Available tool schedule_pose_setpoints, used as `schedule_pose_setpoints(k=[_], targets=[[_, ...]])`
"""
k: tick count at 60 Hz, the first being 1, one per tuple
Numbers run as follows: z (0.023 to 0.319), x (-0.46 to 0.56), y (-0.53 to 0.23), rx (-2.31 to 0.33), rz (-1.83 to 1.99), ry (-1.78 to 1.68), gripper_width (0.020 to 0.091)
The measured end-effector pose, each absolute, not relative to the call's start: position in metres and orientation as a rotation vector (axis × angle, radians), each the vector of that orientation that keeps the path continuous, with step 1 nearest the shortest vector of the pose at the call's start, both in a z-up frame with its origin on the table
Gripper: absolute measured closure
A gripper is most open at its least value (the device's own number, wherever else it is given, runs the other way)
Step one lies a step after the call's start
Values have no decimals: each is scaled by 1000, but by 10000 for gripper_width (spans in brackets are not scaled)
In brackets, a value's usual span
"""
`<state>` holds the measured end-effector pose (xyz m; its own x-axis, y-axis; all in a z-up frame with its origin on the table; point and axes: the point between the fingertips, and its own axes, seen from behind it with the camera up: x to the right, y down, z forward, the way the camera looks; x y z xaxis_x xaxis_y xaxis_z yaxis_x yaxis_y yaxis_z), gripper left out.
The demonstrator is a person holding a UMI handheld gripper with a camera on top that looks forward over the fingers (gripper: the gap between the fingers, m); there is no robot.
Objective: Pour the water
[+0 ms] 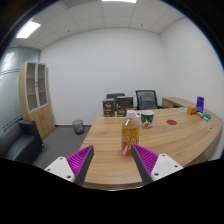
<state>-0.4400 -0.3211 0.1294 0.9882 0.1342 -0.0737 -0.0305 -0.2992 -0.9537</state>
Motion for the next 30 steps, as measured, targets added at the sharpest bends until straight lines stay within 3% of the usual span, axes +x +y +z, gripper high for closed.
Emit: schedule_pose_setpoints(k=[13, 20, 22, 23, 24, 30], targets=[[75, -388, -189, -1838, 68, -68, 276], [67, -396, -152, -1812, 125, -82, 281], [69, -395, -144, -1792, 121, -99, 331], [69, -395, -140, -1786, 118, -108, 405], [66, -396, -138, -1790, 114, -120, 533], [66, -392, -130, -1773, 97, -128, 597]])
